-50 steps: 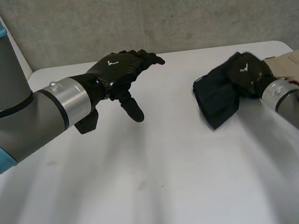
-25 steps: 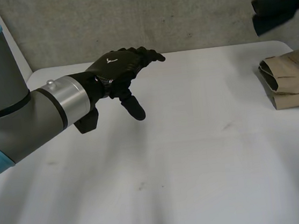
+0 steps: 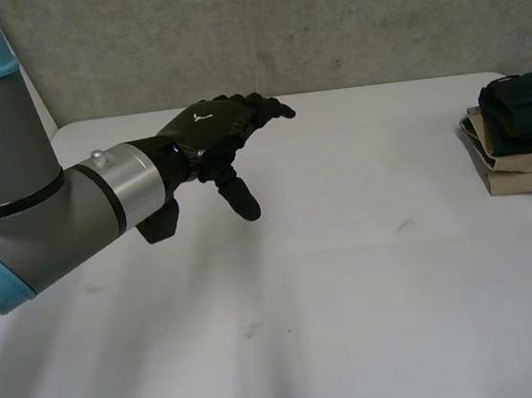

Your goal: Fold the laundry.

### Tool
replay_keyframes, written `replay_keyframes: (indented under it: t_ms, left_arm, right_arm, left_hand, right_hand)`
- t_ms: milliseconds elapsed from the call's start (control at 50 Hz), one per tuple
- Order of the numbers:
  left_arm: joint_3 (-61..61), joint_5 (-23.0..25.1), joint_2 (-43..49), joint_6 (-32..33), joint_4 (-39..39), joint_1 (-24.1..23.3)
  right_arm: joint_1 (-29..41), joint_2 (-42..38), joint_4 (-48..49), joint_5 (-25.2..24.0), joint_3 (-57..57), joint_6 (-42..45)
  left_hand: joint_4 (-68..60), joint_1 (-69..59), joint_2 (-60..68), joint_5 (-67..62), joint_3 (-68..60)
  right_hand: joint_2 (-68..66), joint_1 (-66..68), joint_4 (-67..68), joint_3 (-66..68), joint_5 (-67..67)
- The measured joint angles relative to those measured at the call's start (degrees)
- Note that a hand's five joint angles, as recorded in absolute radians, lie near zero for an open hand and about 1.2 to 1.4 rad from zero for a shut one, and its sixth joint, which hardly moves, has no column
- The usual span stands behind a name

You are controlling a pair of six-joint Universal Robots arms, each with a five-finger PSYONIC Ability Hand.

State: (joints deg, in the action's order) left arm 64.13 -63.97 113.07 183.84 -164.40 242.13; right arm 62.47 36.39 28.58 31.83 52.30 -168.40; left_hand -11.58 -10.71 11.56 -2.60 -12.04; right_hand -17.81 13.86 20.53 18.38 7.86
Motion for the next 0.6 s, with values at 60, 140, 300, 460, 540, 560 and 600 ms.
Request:
replay_keyframes:
  t_ms: [60, 140, 300, 460, 540, 560, 600]
  left_arm:
    - [0.1, 0.0, -0.2, 0.0, 0.0, 0.0]
    - [0.3, 0.0, -0.6, 0.0, 0.0, 0.0]
    - [0.5, 0.1, -2.4, 0.0, 0.0, 0.2]
    - [0.4, -1.0, -6.6, -0.6, -0.7, 0.6]
    - [1.0, -5.4, -9.4, -1.9, -2.2, 1.5]
    - [1.3, -6.9, -10.0, -2.2, -2.6, 1.8]
    - [1.9, -10.0, -11.1, -2.6, -3.6, 2.4]
  right_arm:
    - [0.2, 2.5, -3.4, 2.4, 0.4, 0.0]
    - [0.6, 7.6, -11.3, 8.6, 0.0, 0.5]
    - [5.0, 18.3, -23.9, 21.8, -0.5, 1.1]
    - [23.1, 30.8, -28.1, 36.4, 5.4, 0.4]
    - [33.7, 35.5, -27.6, 44.7, 10.0, -0.7]
    - [35.2, 36.1, -27.4, 46.1, 10.8, -0.8]
    - [39.8, 37.4, -26.8, 50.1, 13.1, -1.2]
  left_hand:
    - [0.0, 0.0, 0.0, 0.0, 0.0]
    - [0.0, 0.0, 0.0, 0.0, 0.0]
    - [0.0, 0.0, 0.0, 0.0, 0.0]
    - [0.0, 0.0, 0.0, 0.0, 0.0]
    - [0.0, 0.0, 0.0, 0.0, 0.0]
    - [0.0, 0.0, 0.0, 0.0, 0.0]
    - [0.0, 0.0, 0.0, 0.0, 0.0]
  right_hand:
    - [2.0, -1.2, -3.3, -2.7, -2.1]
    - [5.1, -2.0, -6.8, -5.9, -3.8]
    - [5.1, -2.0, -6.8, -5.9, -3.8]
    - [5.1, -2.0, -6.8, -5.9, -3.8]
    - [5.1, -2.0, -6.8, -5.9, -3.8]
    - [5.1, -2.0, -6.8, -5.9, -3.8]
    - [5.1, -2.0, -6.8, -5.9, -3.8]
